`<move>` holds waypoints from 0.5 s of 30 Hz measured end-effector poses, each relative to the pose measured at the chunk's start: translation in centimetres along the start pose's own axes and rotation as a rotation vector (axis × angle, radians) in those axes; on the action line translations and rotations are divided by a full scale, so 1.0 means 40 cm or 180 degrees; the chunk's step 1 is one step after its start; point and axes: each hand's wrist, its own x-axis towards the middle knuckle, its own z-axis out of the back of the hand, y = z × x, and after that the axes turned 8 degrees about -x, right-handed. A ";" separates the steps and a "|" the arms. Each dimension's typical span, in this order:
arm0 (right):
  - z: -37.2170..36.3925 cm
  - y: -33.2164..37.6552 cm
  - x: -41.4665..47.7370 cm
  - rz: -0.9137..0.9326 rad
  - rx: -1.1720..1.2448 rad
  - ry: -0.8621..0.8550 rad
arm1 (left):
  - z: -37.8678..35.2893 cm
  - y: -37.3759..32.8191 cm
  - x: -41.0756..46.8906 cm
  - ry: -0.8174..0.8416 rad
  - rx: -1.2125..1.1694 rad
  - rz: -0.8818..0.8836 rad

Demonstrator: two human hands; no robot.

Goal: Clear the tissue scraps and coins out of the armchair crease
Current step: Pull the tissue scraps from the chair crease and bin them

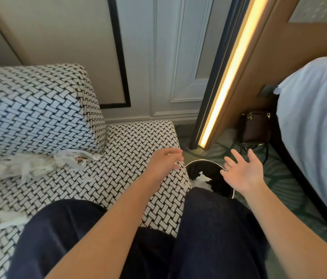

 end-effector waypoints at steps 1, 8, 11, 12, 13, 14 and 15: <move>-0.012 0.004 -0.009 0.0056 -0.0001 0.0046 | 0.013 -0.009 -0.012 -0.0011 -0.0018 -0.0049; -0.173 -0.041 -0.094 0.0194 -0.0503 0.0603 | 0.170 -0.050 -0.133 -0.0420 -0.0346 -0.0433; -0.289 -0.108 -0.145 0.0147 -0.0865 0.0858 | 0.277 -0.046 -0.213 -0.0705 -0.0603 -0.0594; -0.326 -0.132 -0.162 0.0123 -0.0962 0.0937 | 0.311 -0.043 -0.239 -0.0806 -0.0697 -0.0638; -0.362 -0.157 -0.179 0.0083 -0.1046 0.1022 | 0.345 -0.038 -0.265 -0.0896 -0.0809 -0.0690; -0.408 -0.193 -0.199 0.0003 -0.1118 0.1126 | 0.389 -0.028 -0.299 -0.1013 -0.0929 -0.0757; -0.436 -0.217 -0.216 -0.0075 -0.1169 0.1195 | 0.417 -0.021 -0.320 -0.1085 -0.1052 -0.0808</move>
